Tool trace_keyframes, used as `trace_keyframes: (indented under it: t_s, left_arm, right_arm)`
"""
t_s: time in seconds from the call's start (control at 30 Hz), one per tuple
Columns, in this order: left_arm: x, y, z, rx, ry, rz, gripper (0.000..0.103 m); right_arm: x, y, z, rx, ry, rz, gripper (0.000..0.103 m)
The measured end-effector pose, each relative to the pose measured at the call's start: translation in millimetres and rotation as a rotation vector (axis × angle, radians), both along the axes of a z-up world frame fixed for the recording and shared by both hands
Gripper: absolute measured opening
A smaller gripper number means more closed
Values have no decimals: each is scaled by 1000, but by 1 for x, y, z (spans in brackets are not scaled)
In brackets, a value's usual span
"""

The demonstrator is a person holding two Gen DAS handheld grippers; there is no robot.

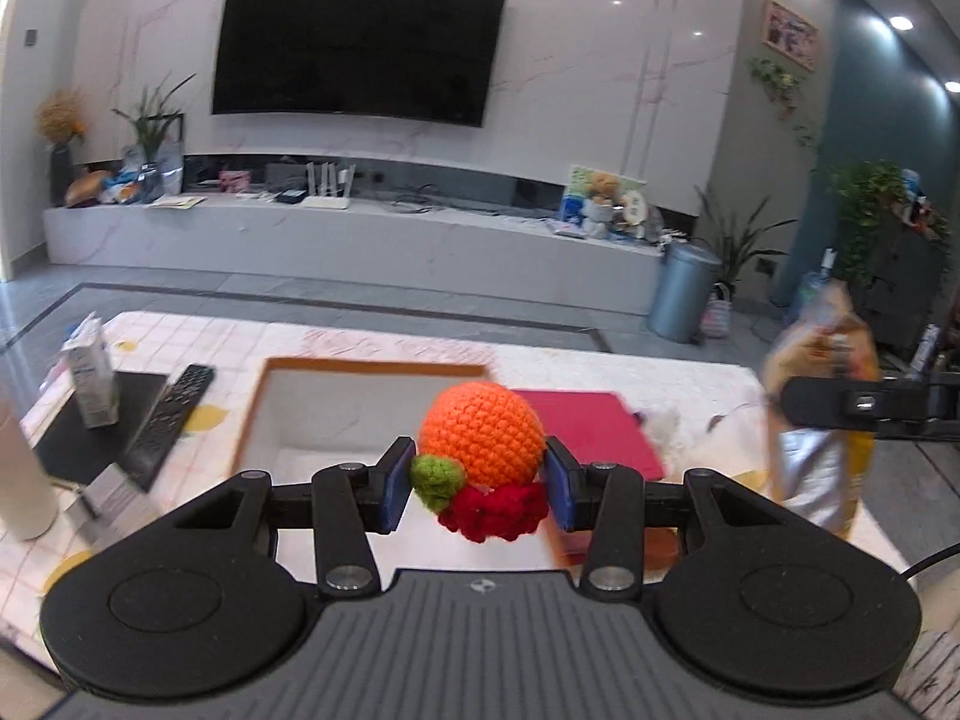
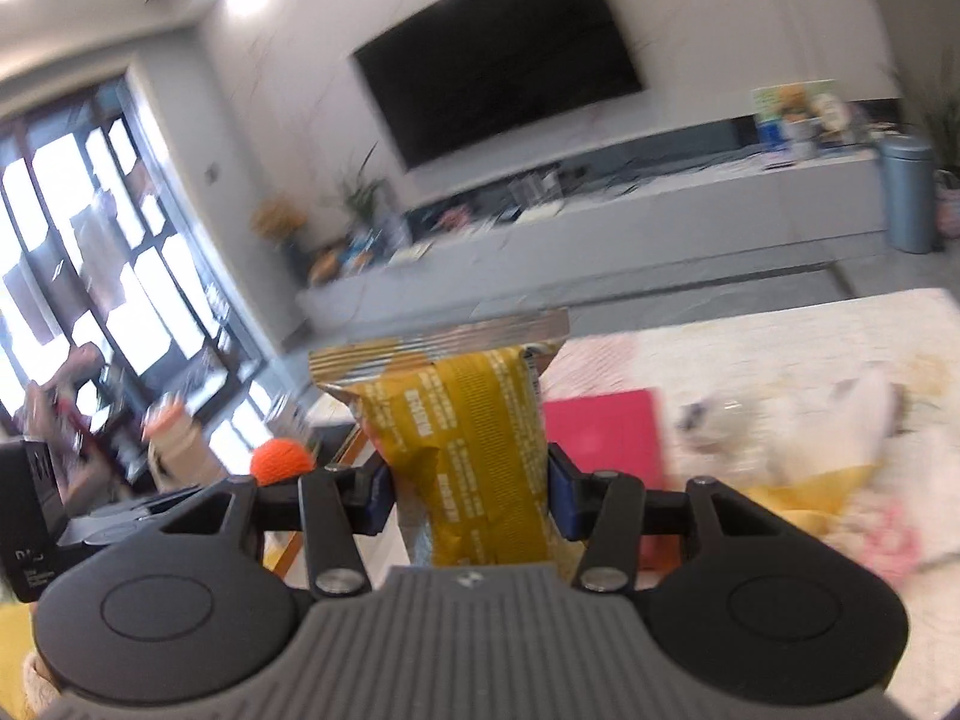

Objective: Organize soft objects
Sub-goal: 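Carry the packet and orange fruit with both tools over the open box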

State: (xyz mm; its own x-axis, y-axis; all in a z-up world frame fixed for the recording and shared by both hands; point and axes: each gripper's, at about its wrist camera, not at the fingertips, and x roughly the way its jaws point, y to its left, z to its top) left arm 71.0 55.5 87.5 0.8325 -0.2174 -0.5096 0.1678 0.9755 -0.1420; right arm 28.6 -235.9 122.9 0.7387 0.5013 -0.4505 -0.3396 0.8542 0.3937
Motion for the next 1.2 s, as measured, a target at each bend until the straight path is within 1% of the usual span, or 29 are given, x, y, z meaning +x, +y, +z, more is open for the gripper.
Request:
trace_keyframes:
  t_s: [0.1, 0.2, 0.33, 0.37, 0.47, 0.57, 0.63, 0.7, 0.87, 0.93, 1.03, 1.07, 1.2]
  left_arm:
    - [4, 9, -16, 13, 20, 40, 51]
    - [9, 22, -31, -2, 51, 67, 51]
    - [11, 44, -49, 7, 79, 100, 51]
    - [11, 48, -55, 11, 91, 109, 51]
    - [18, 57, -70, 14, 134, 129, 51]
    - [22, 61, -78, 59, 142, 179, 51]
    - [21, 62, -81, 57, 150, 174, 51]
    - [23, 62, -82, 44, 173, 164, 51]
    - [25, 63, -89, 86, 206, 183, 51]
    - [23, 63, -89, 85, 203, 183, 51]
    - [20, 65, -87, 79, 203, 198, 56]
    - [20, 66, -87, 71, 204, 200, 56]
    - [16, 69, -85, 47, 208, 211, 56]
  right_arm:
    - [12, 46, -7, -44, 8, 91, 49]
    - [25, 83, -20, -76, 57, 182, 49]
    - [41, 120, -41, -170, 77, 203, 49]
    - [46, 124, -47, -179, 90, 202, 49]
    - [62, 136, -62, -194, 144, 187, 49]
    - [74, 150, -74, -265, 142, 168, 49]
    - [77, 151, -80, -300, 146, 167, 49]
    - [81, 155, -86, -309, 164, 178, 48]
    - [84, 162, -93, -333, 172, 175, 48]
    - [82, 166, -94, -350, 167, 182, 48]
    - [83, 171, -95, -383, 160, 180, 48]
    - [83, 173, -97, -395, 162, 177, 48]
    - [89, 177, -106, -422, 199, 167, 48]
